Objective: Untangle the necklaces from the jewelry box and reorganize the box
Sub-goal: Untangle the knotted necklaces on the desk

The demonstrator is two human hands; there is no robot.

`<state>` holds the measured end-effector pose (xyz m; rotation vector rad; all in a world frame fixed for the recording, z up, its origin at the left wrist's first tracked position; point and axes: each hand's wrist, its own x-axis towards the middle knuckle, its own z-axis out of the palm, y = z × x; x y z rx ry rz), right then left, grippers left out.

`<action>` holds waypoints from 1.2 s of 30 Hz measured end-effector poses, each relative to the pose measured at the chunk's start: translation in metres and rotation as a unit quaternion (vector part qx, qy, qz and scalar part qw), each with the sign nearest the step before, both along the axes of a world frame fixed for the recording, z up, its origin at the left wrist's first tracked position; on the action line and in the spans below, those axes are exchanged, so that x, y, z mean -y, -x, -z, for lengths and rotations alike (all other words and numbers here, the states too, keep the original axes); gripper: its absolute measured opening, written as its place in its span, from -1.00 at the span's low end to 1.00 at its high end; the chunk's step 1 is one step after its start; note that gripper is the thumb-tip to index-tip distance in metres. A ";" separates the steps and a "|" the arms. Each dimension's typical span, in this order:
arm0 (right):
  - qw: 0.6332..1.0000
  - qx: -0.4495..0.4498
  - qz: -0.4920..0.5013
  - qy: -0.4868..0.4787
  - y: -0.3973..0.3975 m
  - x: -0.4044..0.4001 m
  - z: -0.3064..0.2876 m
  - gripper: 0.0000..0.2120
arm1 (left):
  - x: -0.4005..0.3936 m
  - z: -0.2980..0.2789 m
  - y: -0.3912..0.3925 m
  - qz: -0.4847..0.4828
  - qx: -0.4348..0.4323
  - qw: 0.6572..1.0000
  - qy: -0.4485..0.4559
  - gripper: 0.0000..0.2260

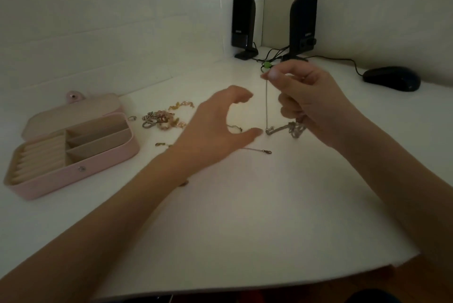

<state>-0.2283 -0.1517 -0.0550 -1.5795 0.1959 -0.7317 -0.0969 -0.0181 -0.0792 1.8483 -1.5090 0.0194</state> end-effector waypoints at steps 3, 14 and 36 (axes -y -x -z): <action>0.999 -0.004 -0.044 -0.024 0.001 -0.005 -0.002 -0.84 | 0.025 -0.008 0.021 0.060 -0.134 0.988 -0.054 -0.50; 0.975 -0.037 0.166 0.140 0.006 0.006 -0.002 -0.74 | 0.042 -0.011 0.032 0.057 -0.430 0.901 -0.011 -0.97; 0.948 -0.151 0.202 0.196 -0.003 0.008 0.017 -0.82 | 0.033 -0.016 0.019 -0.010 -0.539 0.839 0.078 -0.91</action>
